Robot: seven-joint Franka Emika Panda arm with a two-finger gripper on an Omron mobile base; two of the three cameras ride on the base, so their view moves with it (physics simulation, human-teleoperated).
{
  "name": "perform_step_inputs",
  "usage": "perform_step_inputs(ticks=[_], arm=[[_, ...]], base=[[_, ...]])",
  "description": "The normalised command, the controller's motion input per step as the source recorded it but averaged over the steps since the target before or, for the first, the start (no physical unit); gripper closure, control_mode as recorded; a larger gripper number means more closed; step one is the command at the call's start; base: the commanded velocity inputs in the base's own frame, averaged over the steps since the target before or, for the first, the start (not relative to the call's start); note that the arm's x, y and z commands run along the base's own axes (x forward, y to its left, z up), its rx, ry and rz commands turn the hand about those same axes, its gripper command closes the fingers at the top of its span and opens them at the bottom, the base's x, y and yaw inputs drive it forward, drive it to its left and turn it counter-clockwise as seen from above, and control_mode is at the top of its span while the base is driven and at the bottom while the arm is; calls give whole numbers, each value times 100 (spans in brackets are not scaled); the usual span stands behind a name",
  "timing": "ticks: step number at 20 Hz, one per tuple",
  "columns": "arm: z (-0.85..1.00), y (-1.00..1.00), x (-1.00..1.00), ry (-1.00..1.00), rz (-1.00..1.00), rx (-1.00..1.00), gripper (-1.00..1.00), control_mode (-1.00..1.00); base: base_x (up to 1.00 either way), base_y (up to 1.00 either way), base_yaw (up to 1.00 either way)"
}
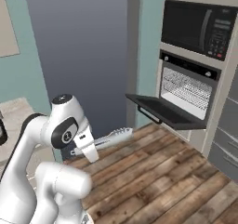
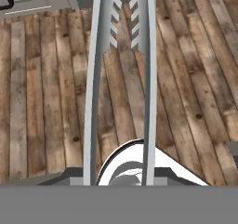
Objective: Pick up the tongs from the counter and place them near the plate next to the oven.
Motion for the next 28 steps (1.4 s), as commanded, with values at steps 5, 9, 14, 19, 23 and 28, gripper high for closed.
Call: perform_step_inputs(ticks=[5,9,14,19,23,28], arm=[[0,0,0,0,0,0,100,100],[0,0,0,0,0,0,100,100],[0,0,0,0,0,0,100,100],[0,0,0,0,0,0,100,100],[0,0,0,0,0,0,100,100],[0,0,0,0,0,0,100,100]], base=[[65,-60,-33],[54,-58,-39],[34,-68,-37],[26,-65,-32],[21,-80,-21],[27,-89,-17]])
